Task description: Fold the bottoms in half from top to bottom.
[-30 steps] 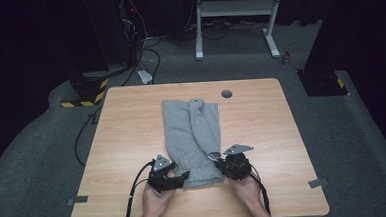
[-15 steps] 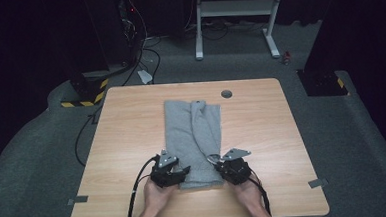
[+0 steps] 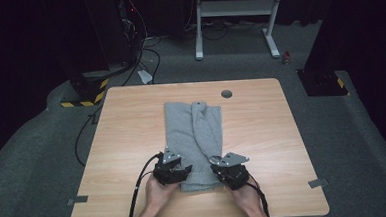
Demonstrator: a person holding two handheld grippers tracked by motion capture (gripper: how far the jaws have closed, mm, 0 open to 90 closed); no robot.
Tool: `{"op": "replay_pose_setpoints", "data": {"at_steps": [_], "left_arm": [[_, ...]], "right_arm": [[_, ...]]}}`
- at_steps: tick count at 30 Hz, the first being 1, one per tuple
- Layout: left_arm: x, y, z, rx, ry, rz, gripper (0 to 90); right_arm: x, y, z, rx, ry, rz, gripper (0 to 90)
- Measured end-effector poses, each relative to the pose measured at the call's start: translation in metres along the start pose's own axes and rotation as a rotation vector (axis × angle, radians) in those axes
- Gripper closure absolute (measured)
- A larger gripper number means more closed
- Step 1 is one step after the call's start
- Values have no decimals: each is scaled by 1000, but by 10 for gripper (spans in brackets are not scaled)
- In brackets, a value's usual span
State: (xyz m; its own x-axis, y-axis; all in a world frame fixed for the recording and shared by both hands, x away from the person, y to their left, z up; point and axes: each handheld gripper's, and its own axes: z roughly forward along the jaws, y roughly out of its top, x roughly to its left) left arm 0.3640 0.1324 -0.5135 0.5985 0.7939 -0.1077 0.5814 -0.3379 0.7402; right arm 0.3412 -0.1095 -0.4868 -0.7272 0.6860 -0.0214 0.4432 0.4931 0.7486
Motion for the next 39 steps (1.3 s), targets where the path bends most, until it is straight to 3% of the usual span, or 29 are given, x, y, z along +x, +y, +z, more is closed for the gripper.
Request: {"op": "replay_pose_setpoints", "data": {"at_steps": [2, 4, 6, 9, 11, 13, 16, 19, 24, 27, 31, 34, 36, 39], "left_arm": [[1, -4, 1, 25, -8, 0, 431], [1, -10, -2, 12, -21, -1, 431], [0, -14, -6, 14, -24, -1, 432], [-3, -13, -12, 34, -23, 1, 437], [0, -10, -19, -24, -48, -28, 453], [5, -6, -22, -65, -12, -38, 456], [21, 3, -14, -55, 40, -58, 451], [31, 8, -8, -46, 73, -69, 444], [38, 11, 8, 15, 120, -45, 438], [37, 9, 11, 21, 129, -32, 436], [38, 6, 12, 0, 137, -5, 447], [39, 5, 12, -1, 138, 6, 466], [39, 6, 12, 1, 141, 7, 466], [40, 7, 12, 5, 136, 4, 465]], "right_arm": [[-4, -8, 6, 52, -8, 5, 891], [-8, -20, 5, 79, -18, 11, 890], [-10, -31, 0, 67, -6, 38, 875], [-7, -32, -6, 61, 6, 45, 819], [-3, -24, -11, 33, 12, 33, 765], [1, -8, -13, 0, 9, 25, 726], [4, 18, -1, -24, -17, -6, 666], [3, 38, 24, 13, -52, -5, 623], [-1, 46, 55, 123, -126, -27, 588], [-7, 41, 60, 142, -133, -13, 744], [-16, 39, 42, 79, -158, 15, 833], [-34, 35, 33, 53, -139, 90, 831], [-50, 24, 34, 76, -153, 156, 828], [-62, 12, 39, 136, -158, 192, 785]]}}
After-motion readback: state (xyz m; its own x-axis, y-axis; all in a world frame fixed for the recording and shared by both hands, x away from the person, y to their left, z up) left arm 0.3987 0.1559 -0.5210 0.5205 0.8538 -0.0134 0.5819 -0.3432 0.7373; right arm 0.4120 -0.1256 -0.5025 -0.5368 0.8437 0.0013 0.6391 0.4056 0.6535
